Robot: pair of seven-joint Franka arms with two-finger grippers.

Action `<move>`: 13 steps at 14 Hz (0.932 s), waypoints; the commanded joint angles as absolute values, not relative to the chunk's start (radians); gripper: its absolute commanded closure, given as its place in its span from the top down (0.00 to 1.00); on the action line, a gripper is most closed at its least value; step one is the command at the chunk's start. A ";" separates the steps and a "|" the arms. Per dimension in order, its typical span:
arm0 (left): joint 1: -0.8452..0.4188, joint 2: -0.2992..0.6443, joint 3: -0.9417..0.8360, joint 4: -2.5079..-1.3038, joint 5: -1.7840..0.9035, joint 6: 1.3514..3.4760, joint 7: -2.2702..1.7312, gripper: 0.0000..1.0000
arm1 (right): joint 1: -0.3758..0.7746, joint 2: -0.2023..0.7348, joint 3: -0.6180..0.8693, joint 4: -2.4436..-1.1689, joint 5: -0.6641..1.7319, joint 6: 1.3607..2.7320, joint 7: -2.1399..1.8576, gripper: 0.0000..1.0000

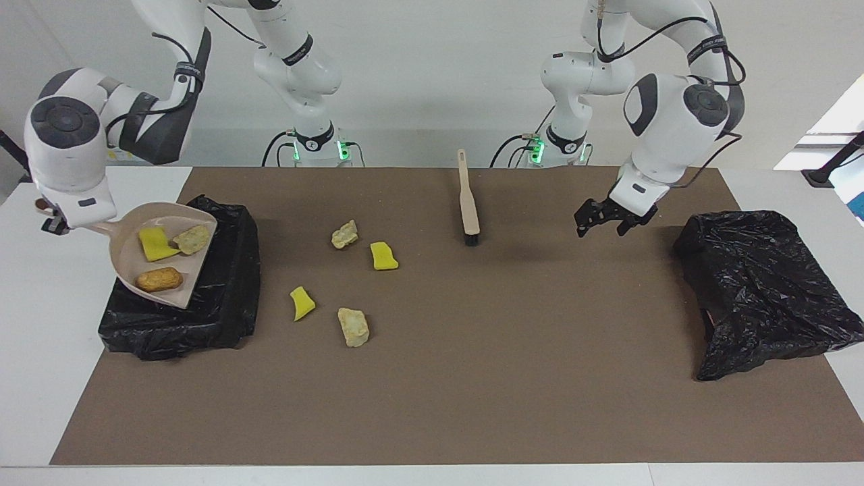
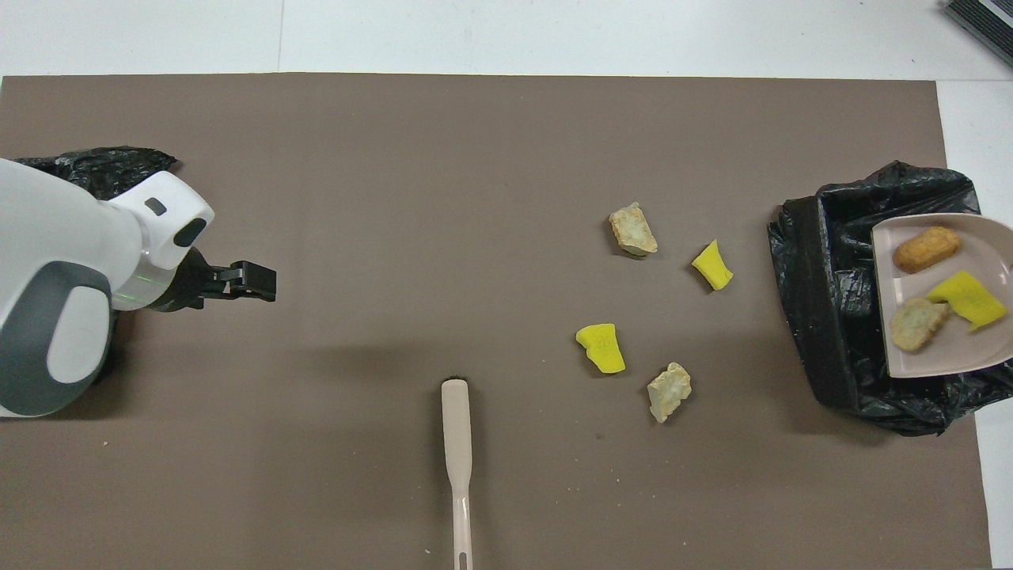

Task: Sweep and dump trash in bin
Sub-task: 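Tip the dustpan with the right gripper to dump debris into the bag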

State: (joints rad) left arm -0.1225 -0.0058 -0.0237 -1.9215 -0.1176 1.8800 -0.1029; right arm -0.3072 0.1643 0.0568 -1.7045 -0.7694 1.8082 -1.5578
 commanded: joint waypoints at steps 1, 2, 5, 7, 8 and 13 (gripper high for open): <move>-0.072 0.028 -0.035 -1.818 -0.066 1.787 -0.045 1.00 | -0.285 0.036 0.063 -1.848 -0.851 1.824 -1.545 0.00; -0.071 0.028 -0.035 -1.787 -0.043 1.751 -0.026 1.00 | -0.275 0.011 0.063 -1.880 -0.876 1.825 -1.545 0.00; -0.069 0.012 -0.034 -1.752 0.015 1.687 0.028 1.00 | -0.244 -0.034 0.063 -1.920 -0.963 1.847 -1.551 0.00; -0.063 -0.012 -0.032 -1.782 0.015 1.684 0.035 1.00 | -0.238 -0.035 0.067 -1.921 -1.008 1.844 -1.552 0.00; -0.063 -0.014 -0.032 -1.776 0.017 1.684 0.034 1.00 | -0.233 -0.037 0.066 -1.916 -1.028 1.838 -1.552 0.00; -0.060 -0.020 -0.031 -1.749 0.011 1.693 0.015 1.00 | -0.207 -0.080 0.071 -1.893 -1.072 1.790 -1.534 0.00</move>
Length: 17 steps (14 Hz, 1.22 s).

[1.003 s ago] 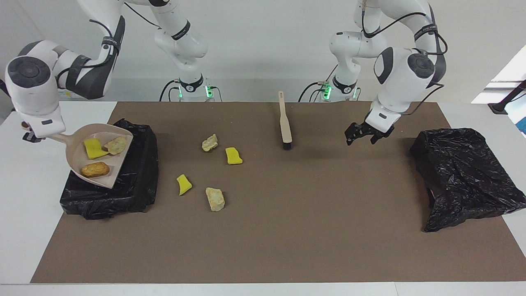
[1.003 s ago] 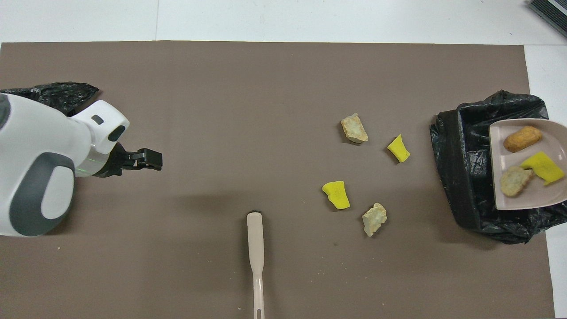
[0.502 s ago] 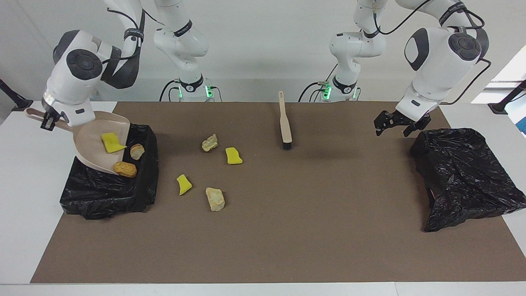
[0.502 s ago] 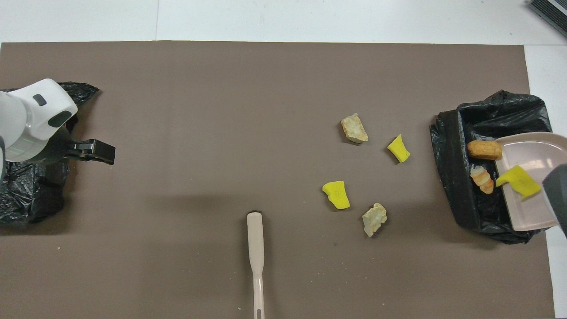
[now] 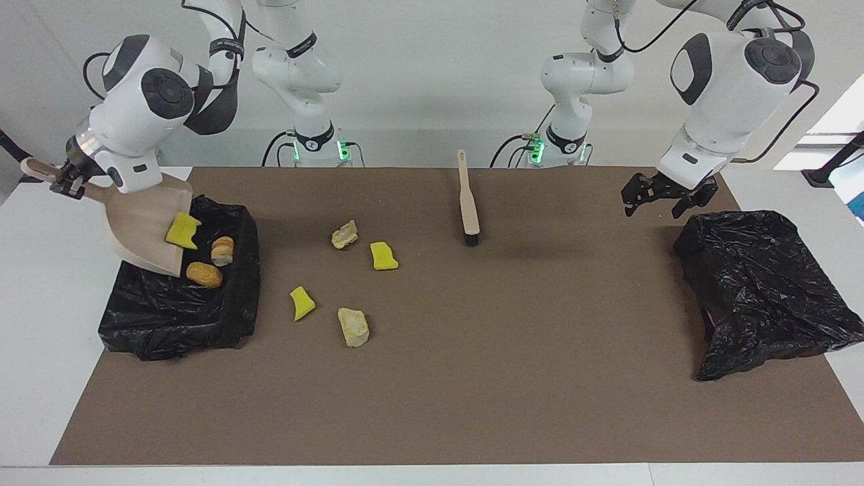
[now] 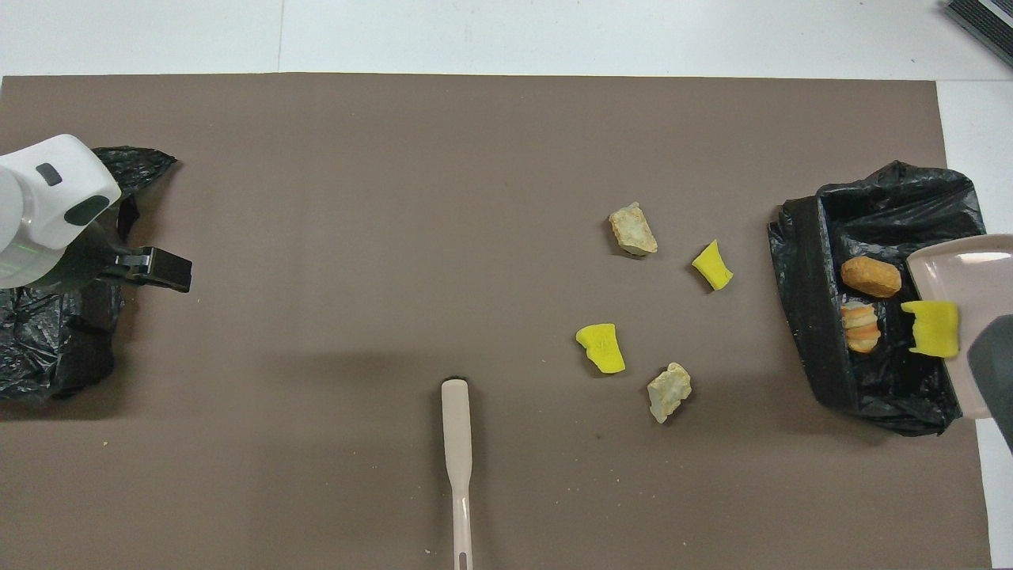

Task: Sweep and dump trash in bin
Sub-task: 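Tip the dustpan with the right gripper to dump debris into the bag, then bring the empty dustpan back to the table center with the right gripper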

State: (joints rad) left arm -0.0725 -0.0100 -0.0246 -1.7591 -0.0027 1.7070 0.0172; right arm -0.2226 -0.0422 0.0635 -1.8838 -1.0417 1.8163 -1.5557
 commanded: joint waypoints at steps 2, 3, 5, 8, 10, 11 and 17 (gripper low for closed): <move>-0.057 -0.018 -0.031 -1.749 0.011 1.706 0.015 1.00 | -0.169 -0.086 0.075 -1.890 -1.094 1.740 -1.467 0.00; -0.055 -0.015 -0.031 -1.747 0.006 1.707 0.015 1.00 | -0.134 -0.086 0.077 -1.884 -1.106 1.709 -1.438 0.00; -0.054 -0.017 -0.026 -1.738 -0.009 1.706 0.014 1.00 | -0.077 -0.080 0.078 -1.862 -1.095 1.684 -1.405 0.00; -0.035 -0.018 -0.031 -1.680 -0.035 1.637 0.027 1.00 | -0.039 -0.063 0.103 -1.835 -0.923 1.667 -1.335 0.00; -0.034 -0.021 -0.031 -1.683 -0.041 1.638 0.047 1.00 | -0.015 -0.045 0.107 -1.818 -0.817 1.674 -1.199 0.00; -0.034 -0.021 -0.031 -1.681 -0.038 1.635 0.069 1.00 | -0.011 -0.031 0.109 -1.793 -0.740 1.672 -1.131 0.00; -0.034 -0.032 -0.032 -1.692 -0.038 1.631 0.084 1.00 | 0.164 0.179 0.109 -1.623 -0.487 1.603 -0.589 0.00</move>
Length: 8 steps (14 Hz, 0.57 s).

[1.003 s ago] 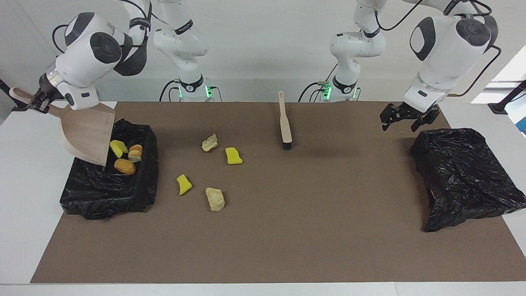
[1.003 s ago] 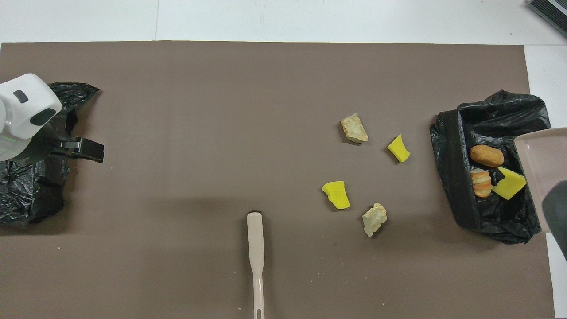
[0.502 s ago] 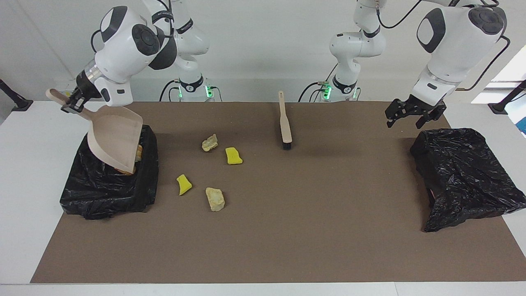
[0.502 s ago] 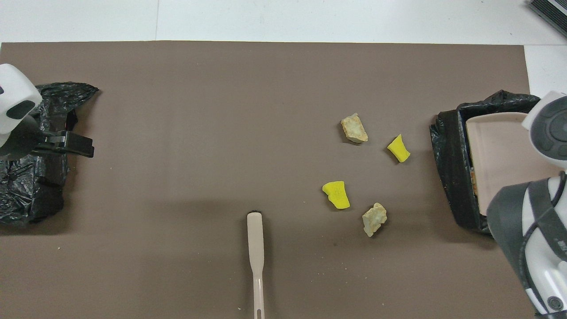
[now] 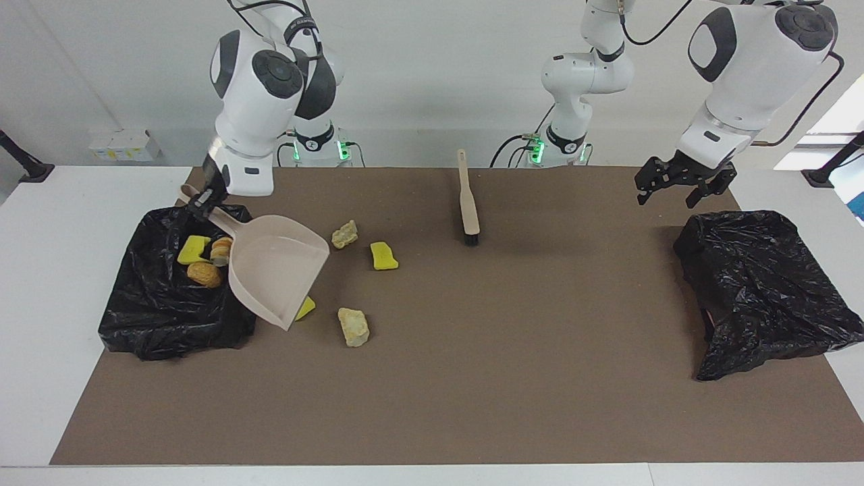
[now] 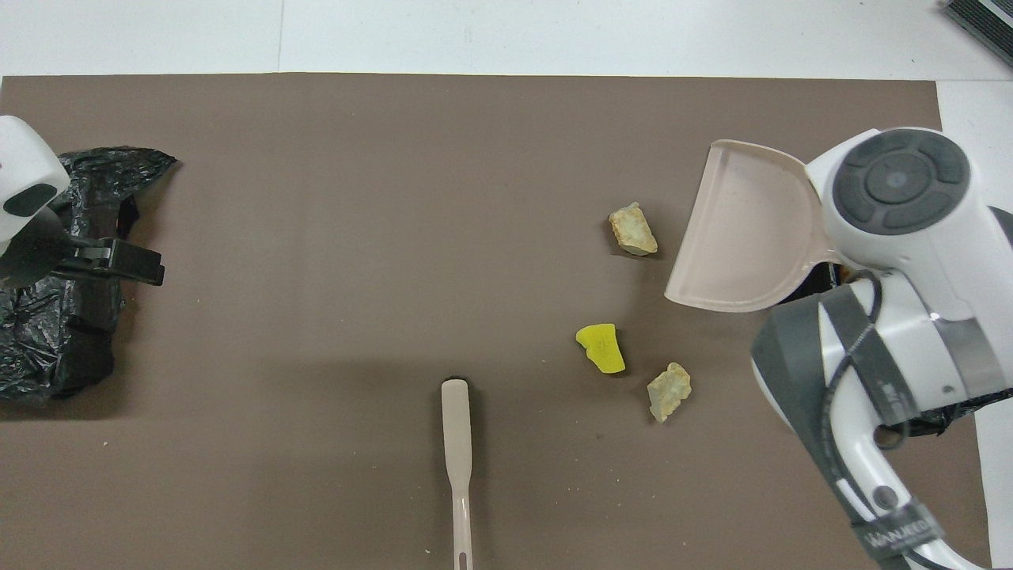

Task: Sweep and dump trash in bin
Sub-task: 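Bring the empty dustpan back to the table center with the right gripper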

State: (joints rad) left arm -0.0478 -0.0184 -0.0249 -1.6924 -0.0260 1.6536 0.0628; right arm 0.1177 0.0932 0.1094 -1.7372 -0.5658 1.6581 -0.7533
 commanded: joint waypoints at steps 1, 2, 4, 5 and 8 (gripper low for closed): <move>-0.034 -0.032 -0.032 -1.692 -0.038 1.635 0.083 1.00 | 0.176 0.205 0.107 -1.591 -0.435 1.605 -0.474 0.00; -0.034 -0.034 -0.032 -1.697 -0.038 1.632 0.084 1.00 | 0.169 0.221 0.107 -1.571 -0.352 1.609 -0.398 0.00; -0.034 -0.041 -0.032 -1.707 -0.038 1.631 0.086 1.00 | 0.184 0.257 0.106 -1.524 -0.235 1.615 -0.236 0.00; -0.034 -0.043 -0.032 -1.709 -0.038 1.634 0.086 1.00 | 0.222 0.285 0.109 -1.496 -0.223 1.612 -0.125 0.00; -0.034 -0.054 -0.032 -1.732 -0.038 1.643 0.087 1.00 | 0.340 0.412 0.107 -1.355 -0.106 1.612 0.186 0.00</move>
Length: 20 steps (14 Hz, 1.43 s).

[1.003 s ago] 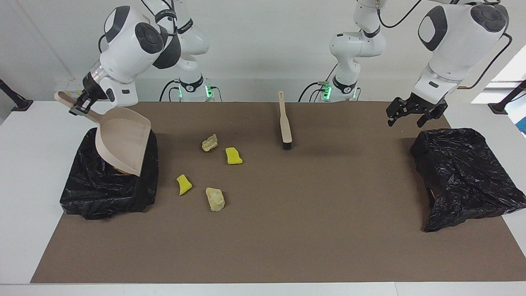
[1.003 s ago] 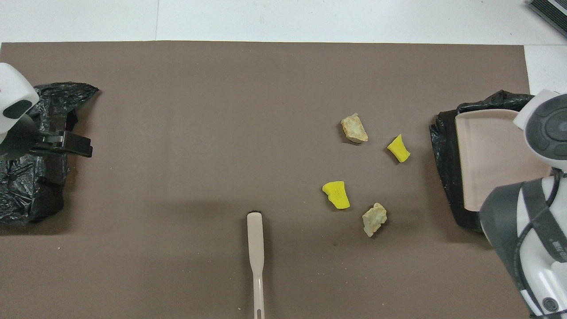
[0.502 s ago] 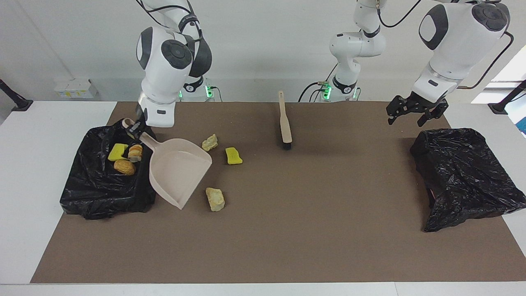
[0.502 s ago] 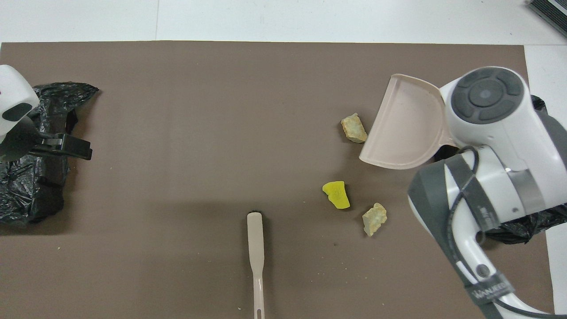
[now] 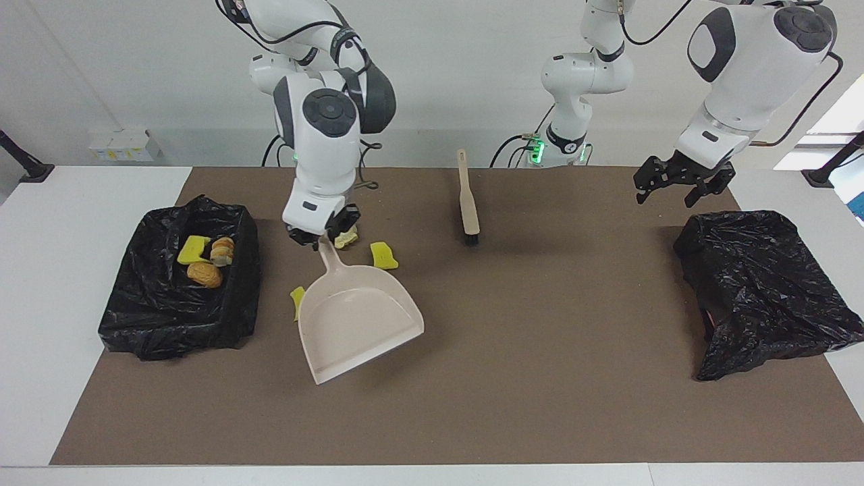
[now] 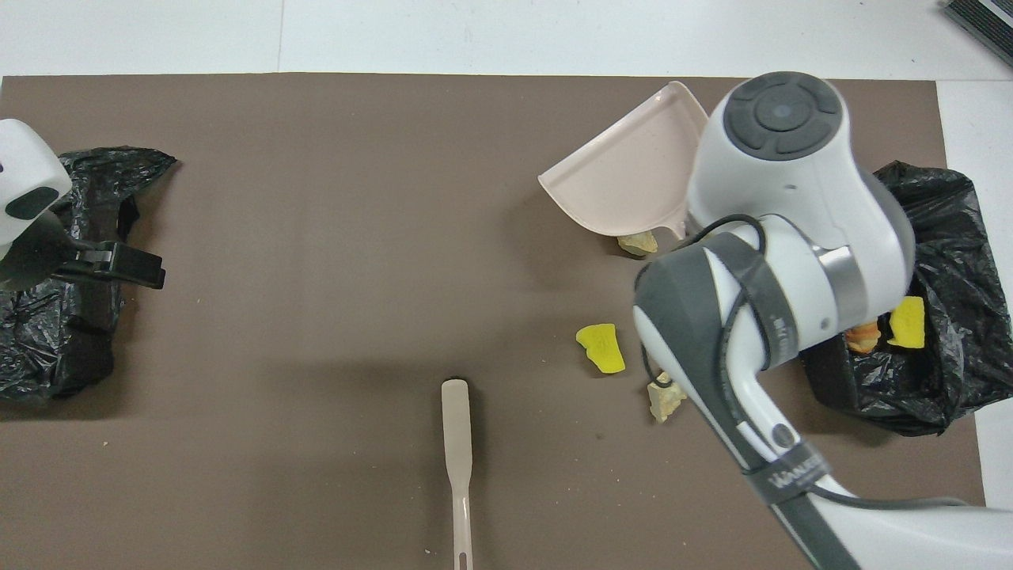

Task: Sweep and dump trash in bin
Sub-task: 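Bring the empty dustpan back to the table center with the right gripper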

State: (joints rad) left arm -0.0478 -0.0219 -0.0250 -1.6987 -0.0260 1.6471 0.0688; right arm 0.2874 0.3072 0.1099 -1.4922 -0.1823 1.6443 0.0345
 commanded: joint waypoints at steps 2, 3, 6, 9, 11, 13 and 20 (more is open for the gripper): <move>-0.034 -0.061 -0.032 -1.744 -0.038 1.643 0.087 1.00 | 0.403 0.489 0.107 -1.257 -0.078 1.614 0.299 0.00; -0.034 -0.061 -0.032 -1.746 -0.038 1.646 0.087 1.00 | 0.432 0.538 0.107 -1.200 -0.072 1.612 0.375 0.00; -0.034 -0.074 -0.032 -1.766 -0.038 1.654 0.089 1.00 | 0.541 0.698 0.112 -1.069 -0.067 1.653 0.560 0.00; -0.035 -0.087 -0.032 -1.798 -0.038 1.667 0.089 1.00 | 0.569 0.712 0.107 -1.069 -0.002 1.713 0.603 0.00; -0.038 -0.090 -0.032 -1.815 -0.038 1.677 0.089 1.00 | 0.568 0.710 0.106 -1.071 0.030 1.713 0.603 0.00; -0.041 -0.094 -0.032 -1.824 -0.038 1.704 0.087 1.00 | 0.575 0.725 0.106 -1.084 0.043 1.747 0.618 0.00; -0.077 -0.071 -0.041 -1.848 -0.038 1.770 0.078 1.00 | 0.566 0.663 0.101 -1.281 0.161 1.894 0.652 0.00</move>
